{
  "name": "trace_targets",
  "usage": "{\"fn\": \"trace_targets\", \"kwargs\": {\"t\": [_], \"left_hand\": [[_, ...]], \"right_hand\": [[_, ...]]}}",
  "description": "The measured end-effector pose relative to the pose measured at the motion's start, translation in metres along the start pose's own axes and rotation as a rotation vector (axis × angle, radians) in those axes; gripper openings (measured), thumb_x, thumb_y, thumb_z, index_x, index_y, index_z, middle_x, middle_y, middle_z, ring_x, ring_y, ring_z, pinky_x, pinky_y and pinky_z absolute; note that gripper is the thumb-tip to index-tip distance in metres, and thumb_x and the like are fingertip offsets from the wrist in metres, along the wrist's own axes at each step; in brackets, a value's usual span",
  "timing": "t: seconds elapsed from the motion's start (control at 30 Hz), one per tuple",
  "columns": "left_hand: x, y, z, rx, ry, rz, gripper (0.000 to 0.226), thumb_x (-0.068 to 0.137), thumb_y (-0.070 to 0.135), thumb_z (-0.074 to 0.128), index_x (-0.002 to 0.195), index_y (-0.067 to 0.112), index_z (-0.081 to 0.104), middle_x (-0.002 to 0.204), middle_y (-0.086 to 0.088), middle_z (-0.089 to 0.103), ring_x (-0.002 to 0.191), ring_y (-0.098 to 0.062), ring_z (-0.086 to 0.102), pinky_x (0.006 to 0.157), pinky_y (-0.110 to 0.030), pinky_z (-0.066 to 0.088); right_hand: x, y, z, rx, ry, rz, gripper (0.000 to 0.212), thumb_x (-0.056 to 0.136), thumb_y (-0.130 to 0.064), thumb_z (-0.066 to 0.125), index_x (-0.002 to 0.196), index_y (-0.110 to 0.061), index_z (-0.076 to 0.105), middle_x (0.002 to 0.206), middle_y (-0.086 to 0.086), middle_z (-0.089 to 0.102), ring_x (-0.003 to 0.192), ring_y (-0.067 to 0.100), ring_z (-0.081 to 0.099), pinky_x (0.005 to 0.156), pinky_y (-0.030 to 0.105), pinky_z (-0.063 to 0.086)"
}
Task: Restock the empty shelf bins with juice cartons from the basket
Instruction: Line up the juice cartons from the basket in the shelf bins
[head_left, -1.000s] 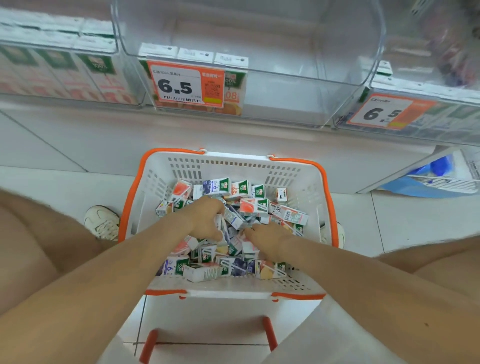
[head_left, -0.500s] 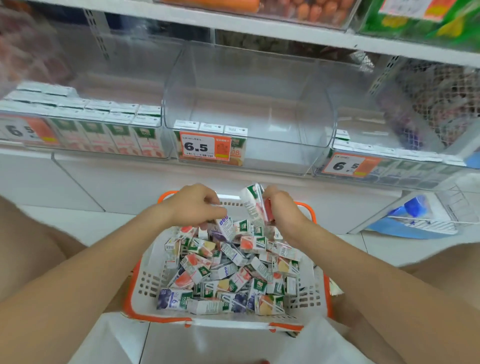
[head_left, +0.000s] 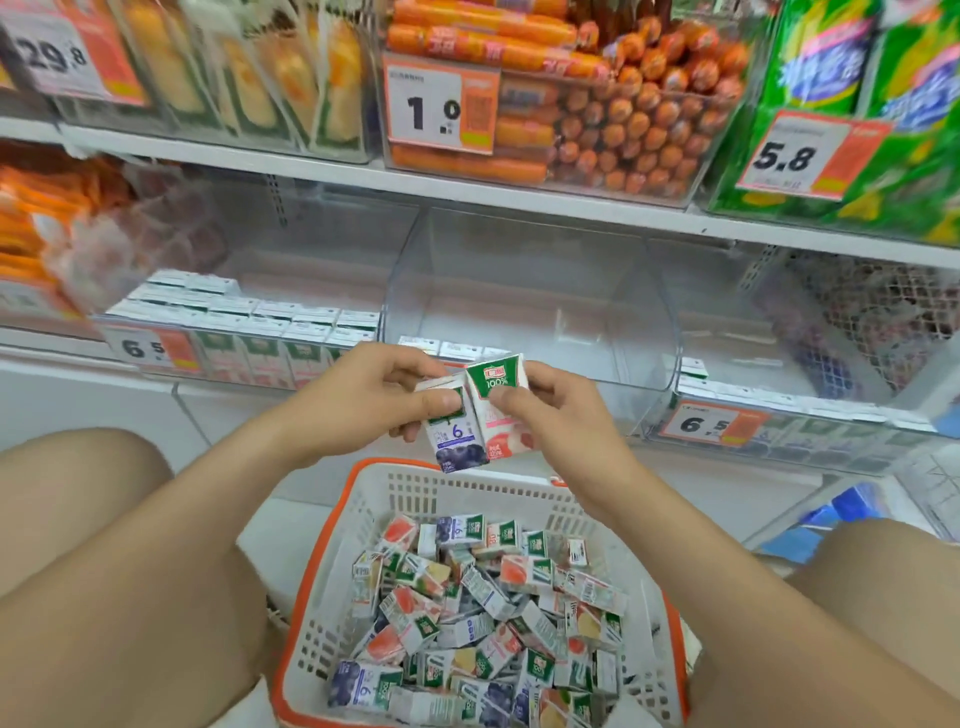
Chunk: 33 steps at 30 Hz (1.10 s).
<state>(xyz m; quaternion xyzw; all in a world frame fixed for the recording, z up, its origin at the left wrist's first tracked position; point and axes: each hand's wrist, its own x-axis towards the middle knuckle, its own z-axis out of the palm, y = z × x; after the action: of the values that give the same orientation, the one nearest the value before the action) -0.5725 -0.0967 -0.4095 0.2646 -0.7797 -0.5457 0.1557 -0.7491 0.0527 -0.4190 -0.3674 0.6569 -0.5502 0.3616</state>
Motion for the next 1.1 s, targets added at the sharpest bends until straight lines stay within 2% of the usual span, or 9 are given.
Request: {"fn": "trace_targets", "kwargs": {"t": [0.13, 0.23, 0.37, 0.47, 0.57, 0.67, 0.77, 0.9, 1.1], "left_hand": [[-0.003, -0.011, -0.009, 0.004, 0.031, 0.025, 0.026, 0.091, 0.028, 0.082, 0.115, 0.02, 0.074, 0.101, -0.006, 0.078, 0.082, -0.02, 0.073, 0.077, -0.042, 0.058], [-0.003, -0.008, -0.02, 0.059, 0.103, 0.106, 0.036, 0.09, 0.051, 0.076, 0.117, 0.029, 0.072, 0.111, -0.014, 0.072, 0.101, -0.037, 0.071, 0.092, -0.057, 0.058], [-0.002, 0.0, -0.047, 0.209, 0.33, 0.171, 0.018, 0.099, 0.05, 0.066, 0.107, 0.035, 0.067, 0.092, -0.006, 0.066, 0.073, -0.016, 0.059, 0.068, -0.037, 0.052], [0.002, 0.006, -0.079, 0.459, 0.441, 0.203, 0.016, 0.105, 0.049, 0.054, 0.107, 0.034, 0.059, 0.089, -0.007, 0.068, 0.077, -0.021, 0.061, 0.064, -0.038, 0.045], [0.009, -0.002, -0.117, 0.607, 0.598, 0.201, 0.024, 0.102, 0.049, 0.056, 0.113, 0.027, 0.057, 0.089, -0.002, 0.057, 0.081, -0.017, 0.052, 0.067, -0.035, 0.033], [0.008, -0.02, -0.148, 0.589, 0.808, 0.125, 0.03, 0.102, 0.043, 0.061, 0.123, 0.022, 0.058, 0.106, -0.004, 0.053, 0.088, -0.016, 0.045, 0.073, -0.03, 0.03], [0.009, -0.037, -0.172, 0.577, 0.887, 0.005, 0.033, 0.103, 0.038, 0.062, 0.127, 0.017, 0.056, 0.118, -0.012, 0.05, 0.094, -0.02, 0.042, 0.078, -0.029, 0.03], [0.013, -0.043, -0.196, 0.679, 0.884, -0.107, 0.03, 0.106, 0.037, 0.058, 0.125, 0.015, 0.053, 0.117, -0.011, 0.042, 0.099, -0.034, 0.047, 0.08, -0.039, 0.033], [0.026, -0.057, -0.218, 0.76, 0.8, -0.203, 0.024, 0.107, 0.034, 0.057, 0.12, 0.015, 0.051, 0.111, -0.013, 0.052, 0.102, -0.041, 0.055, 0.077, -0.045, 0.04]], "right_hand": [[0.001, 0.0, 0.009, 0.065, 0.002, -0.022, 0.022, 0.098, -0.013, 0.071, 0.12, -0.014, 0.067, 0.104, 0.005, 0.08, 0.088, 0.027, 0.077, 0.066, 0.035, 0.058], [0.007, -0.002, 0.018, 0.064, 0.018, -0.073, 0.026, 0.098, -0.012, 0.07, 0.123, -0.012, 0.064, 0.104, 0.007, 0.08, 0.094, 0.04, 0.074, 0.076, 0.05, 0.06], [0.022, -0.021, 0.041, 0.061, 0.013, -0.212, 0.031, 0.1, -0.008, 0.068, 0.129, -0.008, 0.057, 0.111, 0.01, 0.077, 0.093, 0.028, 0.074, 0.069, 0.037, 0.062], [0.038, -0.041, 0.066, -0.003, 0.023, -0.345, 0.032, 0.098, -0.01, 0.071, 0.126, -0.01, 0.055, 0.115, 0.004, 0.073, 0.099, 0.013, 0.073, 0.077, 0.027, 0.06], [0.067, -0.056, 0.102, -0.152, 0.043, -0.461, 0.039, 0.094, -0.013, 0.076, 0.126, -0.02, 0.054, 0.114, -0.006, 0.071, 0.102, 0.012, 0.071, 0.088, 0.036, 0.06], [0.103, -0.065, 0.141, -0.313, 0.074, -0.617, 0.048, 0.09, -0.016, 0.075, 0.132, -0.026, 0.054, 0.12, -0.006, 0.067, 0.108, 0.016, 0.067, 0.093, 0.044, 0.057], [0.14, -0.072, 0.174, -0.47, 0.076, -0.746, 0.043, 0.089, -0.019, 0.077, 0.128, -0.021, 0.058, 0.113, -0.005, 0.068, 0.1, 0.015, 0.063, 0.089, 0.033, 0.051], [0.186, -0.072, 0.211, -0.594, 0.039, -0.638, 0.03, 0.087, -0.008, 0.071, 0.112, -0.015, 0.056, 0.101, 0.003, 0.066, 0.089, 0.022, 0.056, 0.071, 0.034, 0.04], [0.231, -0.061, 0.248, -0.692, -0.069, -0.399, 0.023, 0.09, -0.018, 0.074, 0.108, -0.01, 0.061, 0.1, 0.01, 0.065, 0.097, 0.027, 0.056, 0.072, 0.035, 0.042]]}}
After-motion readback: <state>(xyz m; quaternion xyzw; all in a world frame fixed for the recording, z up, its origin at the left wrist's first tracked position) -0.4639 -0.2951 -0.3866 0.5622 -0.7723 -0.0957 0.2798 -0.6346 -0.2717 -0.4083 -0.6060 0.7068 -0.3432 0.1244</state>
